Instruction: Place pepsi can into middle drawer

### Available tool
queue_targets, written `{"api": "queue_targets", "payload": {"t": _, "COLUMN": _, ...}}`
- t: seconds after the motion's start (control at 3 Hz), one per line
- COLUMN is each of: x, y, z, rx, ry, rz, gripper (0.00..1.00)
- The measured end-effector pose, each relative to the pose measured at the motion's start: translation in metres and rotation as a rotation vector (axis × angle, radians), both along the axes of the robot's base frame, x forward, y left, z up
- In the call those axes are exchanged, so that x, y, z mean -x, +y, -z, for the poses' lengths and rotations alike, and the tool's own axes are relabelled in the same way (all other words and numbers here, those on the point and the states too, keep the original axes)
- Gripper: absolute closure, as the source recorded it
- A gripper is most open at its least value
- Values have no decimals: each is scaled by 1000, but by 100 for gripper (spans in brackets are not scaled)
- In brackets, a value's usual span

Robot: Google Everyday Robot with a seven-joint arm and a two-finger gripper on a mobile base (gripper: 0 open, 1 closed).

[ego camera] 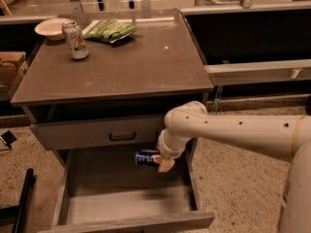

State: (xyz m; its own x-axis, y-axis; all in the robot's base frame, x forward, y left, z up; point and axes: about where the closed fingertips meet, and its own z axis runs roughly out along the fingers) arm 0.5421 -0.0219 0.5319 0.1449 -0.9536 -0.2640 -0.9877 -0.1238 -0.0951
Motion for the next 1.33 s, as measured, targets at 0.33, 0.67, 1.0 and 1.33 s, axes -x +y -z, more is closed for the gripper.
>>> {"api": "queue_targets", "payload": {"t": 0.33, "x": 6, "y": -24, "z": 21, "rx": -99, "ry": -1, "rz": -27, "gripper": 100}}
{"api": "queue_targets", "payload": {"t": 0.67, "x": 12, "y": -38, "z": 33, "rx": -185, "ry": -1, "rz": -86, "gripper": 100}}
{"api": "queue_targets", "payload": {"t": 1.0, "x": 14, "y": -41, "z": 36, "rx": -196, "ry": -17, "rz": -138, "gripper": 100}}
{"api": "queue_targets", "payload": {"t": 1.33, "x": 14, "y": -37, "z": 44, "rx": -188, "ry": -3, "rz": -140, "gripper": 100}}
